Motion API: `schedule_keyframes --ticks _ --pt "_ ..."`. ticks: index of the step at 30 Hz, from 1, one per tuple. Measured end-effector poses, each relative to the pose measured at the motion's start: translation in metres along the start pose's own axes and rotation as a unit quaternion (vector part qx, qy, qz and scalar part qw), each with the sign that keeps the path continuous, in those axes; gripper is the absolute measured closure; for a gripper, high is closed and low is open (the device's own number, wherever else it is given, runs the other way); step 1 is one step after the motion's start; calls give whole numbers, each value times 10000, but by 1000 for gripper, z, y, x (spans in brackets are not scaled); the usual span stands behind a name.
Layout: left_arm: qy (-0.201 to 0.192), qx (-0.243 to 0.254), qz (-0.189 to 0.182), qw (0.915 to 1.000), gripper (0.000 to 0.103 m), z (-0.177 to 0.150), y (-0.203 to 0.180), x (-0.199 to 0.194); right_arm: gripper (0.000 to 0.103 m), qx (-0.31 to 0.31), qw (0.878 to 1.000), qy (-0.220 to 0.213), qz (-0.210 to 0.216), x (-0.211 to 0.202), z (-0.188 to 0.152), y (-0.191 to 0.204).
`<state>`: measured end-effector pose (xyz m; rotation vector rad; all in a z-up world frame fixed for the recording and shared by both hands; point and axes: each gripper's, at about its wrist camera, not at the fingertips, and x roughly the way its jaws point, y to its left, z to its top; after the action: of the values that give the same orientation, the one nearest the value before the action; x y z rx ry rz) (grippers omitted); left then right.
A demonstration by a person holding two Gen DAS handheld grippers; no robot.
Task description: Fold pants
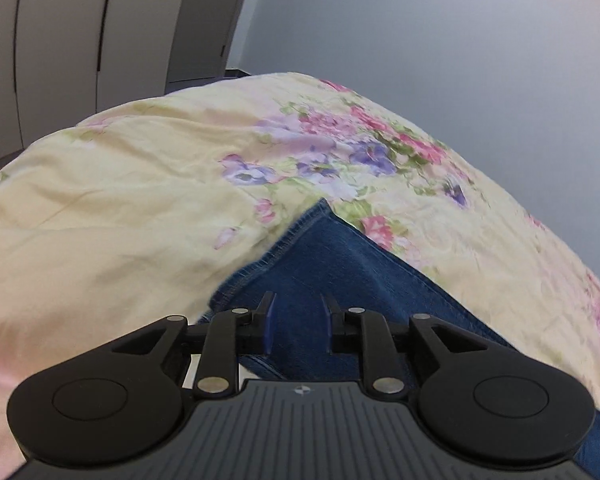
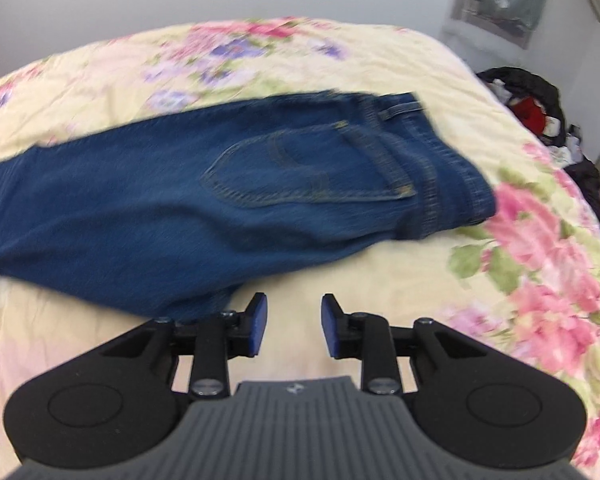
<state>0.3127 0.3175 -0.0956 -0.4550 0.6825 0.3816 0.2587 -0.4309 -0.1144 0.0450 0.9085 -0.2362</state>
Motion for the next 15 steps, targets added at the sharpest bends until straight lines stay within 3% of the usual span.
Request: schedule_keyframes --ticks 6,10,15 --pt "447 558 337 9969 79 -29 -34 35 77 673 9969 -251 -332 15 32 -70" --pt "615 420 531 9958 79 -37 -30 50 73 896 9951 -334 -233 40 61 -105" --pt "642 758 856 9914 79 -40 -44 56 73 955 9940 -487 194 80 103 -119"
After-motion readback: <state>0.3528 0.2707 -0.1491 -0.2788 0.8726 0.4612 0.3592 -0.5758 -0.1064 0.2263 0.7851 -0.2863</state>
